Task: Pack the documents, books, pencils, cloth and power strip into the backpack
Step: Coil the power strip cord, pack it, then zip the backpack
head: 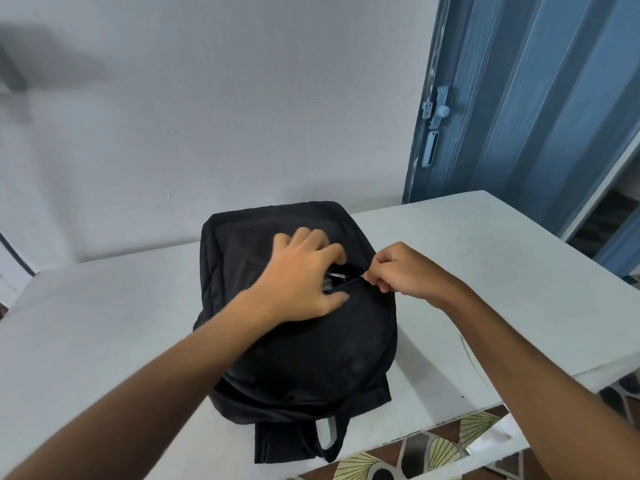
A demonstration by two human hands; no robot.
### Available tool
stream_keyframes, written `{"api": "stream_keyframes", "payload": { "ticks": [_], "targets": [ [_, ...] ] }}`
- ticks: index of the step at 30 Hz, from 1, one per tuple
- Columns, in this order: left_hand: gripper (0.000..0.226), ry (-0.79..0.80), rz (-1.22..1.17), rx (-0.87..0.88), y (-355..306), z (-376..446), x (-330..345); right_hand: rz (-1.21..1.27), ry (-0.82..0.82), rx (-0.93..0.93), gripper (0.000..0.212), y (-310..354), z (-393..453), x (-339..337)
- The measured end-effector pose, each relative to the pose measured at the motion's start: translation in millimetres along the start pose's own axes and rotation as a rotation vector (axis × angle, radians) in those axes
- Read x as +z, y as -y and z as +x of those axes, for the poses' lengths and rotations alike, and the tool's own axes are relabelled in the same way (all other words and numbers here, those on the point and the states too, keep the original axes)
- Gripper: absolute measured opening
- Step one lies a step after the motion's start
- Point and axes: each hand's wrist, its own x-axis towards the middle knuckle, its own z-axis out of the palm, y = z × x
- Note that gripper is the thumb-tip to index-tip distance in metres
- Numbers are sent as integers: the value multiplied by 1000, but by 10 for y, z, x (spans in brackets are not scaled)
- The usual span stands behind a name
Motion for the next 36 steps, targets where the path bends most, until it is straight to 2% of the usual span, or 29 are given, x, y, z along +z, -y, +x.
{"api": "stream_keyframes", "payload": {
  "ticks": [3, 6, 8, 12, 14, 16, 20, 25, 28, 31, 33, 35, 36],
  "targets": [
    [35, -142, -18, 5, -264, 233, 203, -57, -61, -32, 16, -2, 15, 13],
    [28, -182, -49, 16, -343, 358, 378, -125, -155, -78, 17, -71, -1, 5],
    [20, -159, -102, -1, -361, 357, 447, -88, -172, -126, 20, -125, -7, -18],
    [17, -111, -281, -182, -393, 375, 412, 28, -223, -195, 15, -246, 0, 29],
    [15, -102, -322, -282, -390, 411, 367, -28, -178, -257, 26, -327, 16, 130],
    [16, -91, -303, -344, -419, 419, 356, -51, -155, -311, 26, -415, 47, 224],
    [21, -98, -221, -368, -488, 336, 389, -193, -223, -384, 15, -535, 130, 281],
    [24, -130, -57, -361, -327, 70, 289, -385, -198, -325, 21, -631, 182, 267],
    [19, -56, -27, -472, -15, -307, 90, -424, -150, -275, 24, -669, 219, 299],
    [31, 1, -196, -690, 483, -721, -156, -409, -144, -236, 24, -689, 262, 343],
    [41, 17, -470, -809, 741, -949, -267, -395, -141, -213, 24, -668, 287, 365],
    [39, 78, -717, -853, 809, -1086, -297, -400, -134, -204, 23, -623, 293, 405],
    [36, 95, -752, -853, 805, -1138, -276, -416, -132, -199, 23, -596, 294, 431]
  ]
}}
